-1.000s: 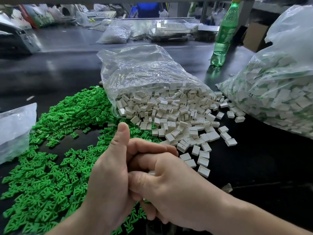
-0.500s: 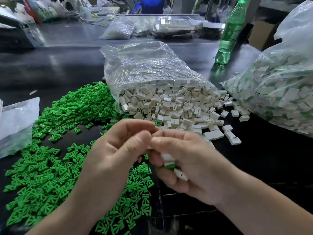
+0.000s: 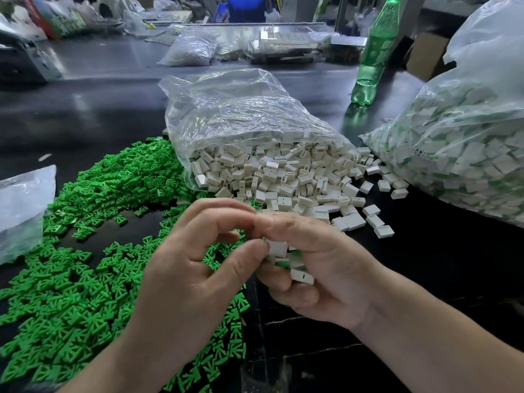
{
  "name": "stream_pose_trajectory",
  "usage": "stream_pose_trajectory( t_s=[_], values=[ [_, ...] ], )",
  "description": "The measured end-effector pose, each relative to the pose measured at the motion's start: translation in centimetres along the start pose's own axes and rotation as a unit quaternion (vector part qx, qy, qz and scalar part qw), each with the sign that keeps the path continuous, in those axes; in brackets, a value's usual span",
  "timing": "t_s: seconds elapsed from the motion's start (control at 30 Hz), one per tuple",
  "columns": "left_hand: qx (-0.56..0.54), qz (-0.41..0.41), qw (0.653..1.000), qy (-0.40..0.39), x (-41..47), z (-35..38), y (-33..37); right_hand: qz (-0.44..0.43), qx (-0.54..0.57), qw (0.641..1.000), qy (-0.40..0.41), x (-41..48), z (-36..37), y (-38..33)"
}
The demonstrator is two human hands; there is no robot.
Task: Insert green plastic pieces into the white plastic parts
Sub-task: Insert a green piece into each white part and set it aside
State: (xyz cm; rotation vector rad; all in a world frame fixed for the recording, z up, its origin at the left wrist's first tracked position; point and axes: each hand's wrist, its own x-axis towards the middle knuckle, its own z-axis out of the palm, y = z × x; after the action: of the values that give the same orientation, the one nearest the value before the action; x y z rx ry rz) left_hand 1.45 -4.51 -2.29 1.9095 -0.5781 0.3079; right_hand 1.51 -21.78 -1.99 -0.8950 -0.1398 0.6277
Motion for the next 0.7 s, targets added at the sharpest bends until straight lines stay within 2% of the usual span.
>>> stream_pose_trajectory(
  t_s=[0.07, 0.13, 0.2, 0.27, 0.33, 0.4, 0.63, 0.7],
  values=[
    [0.004, -0.033, 0.999, 0.013, 0.0, -0.3, -0.2, -0.020, 0.059, 0.998, 0.016, -0.2, -0.4, -0.9],
    [0.076, -0.015, 0.997, -0.018, 0.2, -0.2, -0.5, -0.071, 0.107, 0.990, 0.062, -0.5, -0.9, -2.0],
    [0.169, 0.028, 0.979, -0.108, 0.2, 0.3, -0.5, -0.119, 0.135, 0.977, 0.116, -0.8, -1.2, -3.0],
    [0.255, 0.098, 0.940, -0.203, 0.1, 1.0, -0.9, -0.133, 0.151, 0.967, 0.155, -0.8, -1.3, -3.4],
    [0.305, 0.131, 0.905, -0.265, 0.0, 1.5, -1.0, -0.129, 0.157, 0.963, 0.179, -0.7, -1.3, -3.3],
    [0.315, 0.155, 0.896, -0.273, 0.2, 1.6, -1.2, -0.116, 0.154, 0.963, 0.191, -0.5, -1.3, -3.1],
    [0.302, 0.170, 0.904, -0.252, 0.4, 1.9, -0.9, -0.080, 0.133, 0.967, 0.204, -0.5, -1.3, -3.0],
    [0.290, 0.154, 0.920, -0.214, 0.5, 1.6, -0.9, -0.069, 0.125, 0.970, 0.194, -0.5, -1.2, -2.8]
  ],
)
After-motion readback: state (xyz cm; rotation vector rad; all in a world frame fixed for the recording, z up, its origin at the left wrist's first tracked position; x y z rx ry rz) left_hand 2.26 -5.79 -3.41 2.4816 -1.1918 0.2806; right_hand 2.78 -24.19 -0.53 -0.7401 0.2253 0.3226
